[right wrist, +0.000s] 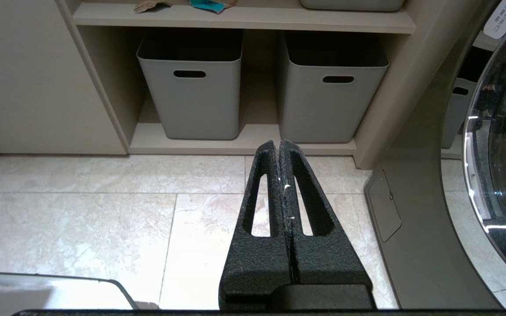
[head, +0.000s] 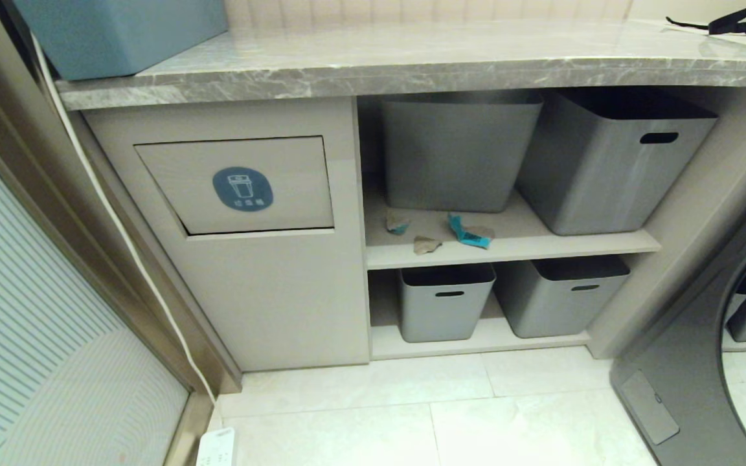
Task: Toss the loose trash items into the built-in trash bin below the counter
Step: Pick up the garbage
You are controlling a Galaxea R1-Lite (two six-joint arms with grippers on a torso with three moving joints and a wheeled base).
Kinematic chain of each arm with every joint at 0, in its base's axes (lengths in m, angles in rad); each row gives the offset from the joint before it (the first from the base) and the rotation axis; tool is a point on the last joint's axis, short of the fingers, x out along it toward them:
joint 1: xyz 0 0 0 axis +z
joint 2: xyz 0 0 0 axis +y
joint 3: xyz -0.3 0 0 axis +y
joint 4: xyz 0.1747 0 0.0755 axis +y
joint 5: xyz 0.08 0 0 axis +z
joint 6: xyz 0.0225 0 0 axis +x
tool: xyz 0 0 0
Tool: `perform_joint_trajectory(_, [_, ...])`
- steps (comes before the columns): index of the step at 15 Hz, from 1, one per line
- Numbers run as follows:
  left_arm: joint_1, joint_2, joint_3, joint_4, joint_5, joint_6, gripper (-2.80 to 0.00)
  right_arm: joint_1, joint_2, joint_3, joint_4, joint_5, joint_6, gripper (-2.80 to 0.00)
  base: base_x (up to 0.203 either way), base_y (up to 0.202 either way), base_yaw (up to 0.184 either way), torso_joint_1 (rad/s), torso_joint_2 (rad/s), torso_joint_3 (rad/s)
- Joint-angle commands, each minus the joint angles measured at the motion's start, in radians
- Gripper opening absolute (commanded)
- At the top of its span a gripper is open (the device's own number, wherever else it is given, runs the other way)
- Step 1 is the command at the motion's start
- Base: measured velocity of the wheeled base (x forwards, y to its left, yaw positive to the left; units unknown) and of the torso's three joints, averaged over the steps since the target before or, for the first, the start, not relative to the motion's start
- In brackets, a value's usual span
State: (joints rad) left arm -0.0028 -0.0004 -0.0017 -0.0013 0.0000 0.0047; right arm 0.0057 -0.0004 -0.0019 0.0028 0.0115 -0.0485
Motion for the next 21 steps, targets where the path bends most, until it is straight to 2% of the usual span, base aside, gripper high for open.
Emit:
perform_joint_trajectory(1, [0.000,-0.001,0.000,0.000,0.002,-0.002,-2.80,0.000,-0.001,0.002,0.000,-0.001,-0.001,-2.80,0.000,0.000,0.000,0.000,0.00,0.000])
perform_joint_trajectory(10, [0.000,-0.001,0.000,0.000,0.002,-0.001,-2.80,0.000,-0.001,0.002,0.002,-0.002,0.002,-2.80,0.000,0.000,0.000,0.000,0.00,0.000])
perform_joint_trajectory(21, [0.000,-0.001,0.000,0.001,0.003,-0.003,-2.80,0.000,-0.001,0.002,0.002,-0.004,0.002,-2.80,0.189,0.000,0.000,0.003,0.00,0.002])
